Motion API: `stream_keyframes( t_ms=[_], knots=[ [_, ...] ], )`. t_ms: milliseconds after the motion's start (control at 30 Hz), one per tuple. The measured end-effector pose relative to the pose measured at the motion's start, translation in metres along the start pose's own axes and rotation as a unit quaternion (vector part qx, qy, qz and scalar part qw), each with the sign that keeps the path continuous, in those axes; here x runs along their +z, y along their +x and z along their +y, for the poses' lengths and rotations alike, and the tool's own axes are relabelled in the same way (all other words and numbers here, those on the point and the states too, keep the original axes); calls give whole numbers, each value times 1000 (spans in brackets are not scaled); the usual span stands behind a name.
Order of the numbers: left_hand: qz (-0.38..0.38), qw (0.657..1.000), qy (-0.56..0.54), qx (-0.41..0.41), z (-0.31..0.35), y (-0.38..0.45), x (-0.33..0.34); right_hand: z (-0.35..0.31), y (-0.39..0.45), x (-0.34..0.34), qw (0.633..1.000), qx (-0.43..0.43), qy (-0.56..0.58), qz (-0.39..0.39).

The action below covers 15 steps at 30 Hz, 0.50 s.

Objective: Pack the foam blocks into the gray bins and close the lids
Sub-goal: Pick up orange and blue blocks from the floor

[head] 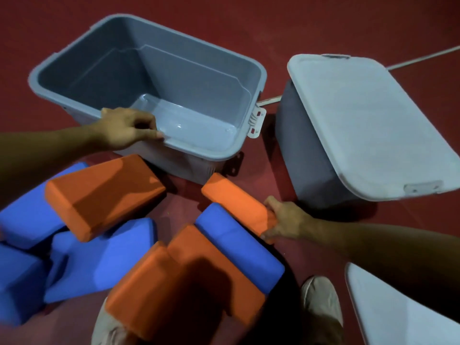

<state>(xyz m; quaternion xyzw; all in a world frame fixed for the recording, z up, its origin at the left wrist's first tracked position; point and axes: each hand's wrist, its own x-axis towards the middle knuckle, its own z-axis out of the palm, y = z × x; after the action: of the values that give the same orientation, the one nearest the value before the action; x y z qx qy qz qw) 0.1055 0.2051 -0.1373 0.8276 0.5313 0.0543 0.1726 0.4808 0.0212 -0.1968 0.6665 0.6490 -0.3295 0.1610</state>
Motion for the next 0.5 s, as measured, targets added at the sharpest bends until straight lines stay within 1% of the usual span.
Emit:
stream_keyframes(
  t_ms=[100,167,200,233,267,300,367,433,500],
  knots=[
    [-24,996,63,-60,35,11,2,10,2,3,999,6,27,17],
    [-12,994,87,-67,72,18,4,15,5,1,999,4,18,31],
    [0,997,58,-54,90,23,8,20,5,0,999,5,18,39],
    [3,999,-1,-41,109,26,13,25,6,-2,998,16,44,46],
    [-4,998,-60,-33,128,28,20,30,5,-4,996,26,61,53],
    [-23,995,-95,-28,145,30,28,32,6,-5,996,33,71,53],
    [-65,995,-75,-28,168,34,45,37,7,-6,995,43,80,48],
    [-63,997,-30,-38,173,39,53,42,5,-9,994,48,83,50],
    [-69,997,-25,-41,168,41,52,48,1,-16,994,52,83,55]
  ],
)
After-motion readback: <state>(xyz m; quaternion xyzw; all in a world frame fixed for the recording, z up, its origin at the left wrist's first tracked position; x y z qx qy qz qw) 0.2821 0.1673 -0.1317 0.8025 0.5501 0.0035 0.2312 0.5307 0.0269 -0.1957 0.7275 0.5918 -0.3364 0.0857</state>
